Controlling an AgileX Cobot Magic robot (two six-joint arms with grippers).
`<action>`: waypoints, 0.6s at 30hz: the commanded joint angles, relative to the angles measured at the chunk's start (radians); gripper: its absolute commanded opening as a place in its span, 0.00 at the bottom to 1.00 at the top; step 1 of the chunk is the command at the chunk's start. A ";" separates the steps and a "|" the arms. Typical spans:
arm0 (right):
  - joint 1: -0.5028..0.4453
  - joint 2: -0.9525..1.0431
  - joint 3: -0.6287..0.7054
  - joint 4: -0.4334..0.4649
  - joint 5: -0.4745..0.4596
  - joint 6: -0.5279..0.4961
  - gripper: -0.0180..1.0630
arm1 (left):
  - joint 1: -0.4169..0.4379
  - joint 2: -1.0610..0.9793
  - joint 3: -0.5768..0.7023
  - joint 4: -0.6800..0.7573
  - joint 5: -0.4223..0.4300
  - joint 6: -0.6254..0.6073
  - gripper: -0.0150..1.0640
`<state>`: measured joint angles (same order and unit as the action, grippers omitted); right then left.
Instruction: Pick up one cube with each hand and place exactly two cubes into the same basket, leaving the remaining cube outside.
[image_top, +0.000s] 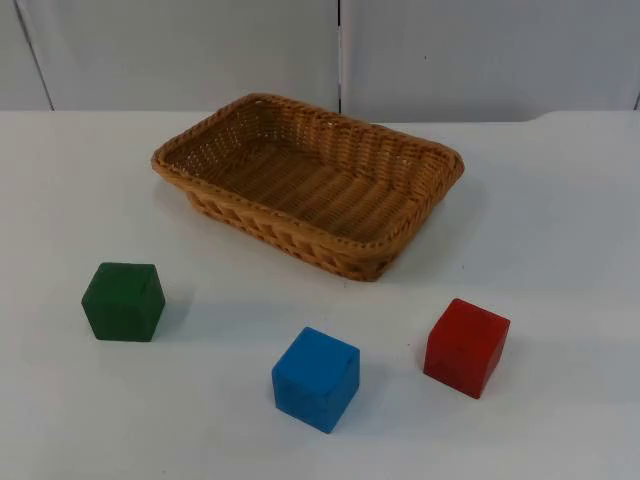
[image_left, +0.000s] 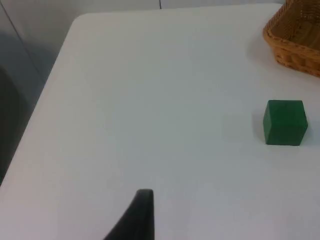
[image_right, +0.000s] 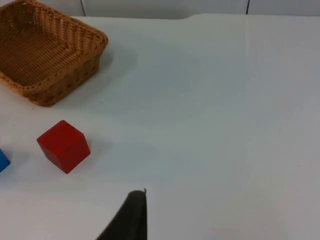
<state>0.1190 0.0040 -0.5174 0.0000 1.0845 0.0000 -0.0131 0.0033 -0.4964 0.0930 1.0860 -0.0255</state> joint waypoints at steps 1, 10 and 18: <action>-0.007 -0.004 0.000 0.007 -0.009 -0.007 0.99 | -0.004 0.009 -0.022 -0.006 -0.023 -0.006 0.99; -0.007 0.070 -0.017 0.010 -0.038 -0.007 0.99 | -0.004 0.086 -0.079 -0.004 -0.065 0.009 0.99; -0.007 0.179 -0.034 0.013 -0.069 -0.007 0.99 | -0.004 0.097 -0.079 -0.015 -0.086 0.009 0.99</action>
<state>0.1190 0.1750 -0.5417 0.0076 1.0360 0.0000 -0.0131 0.0974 -0.5692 0.0889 1.0118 -0.0172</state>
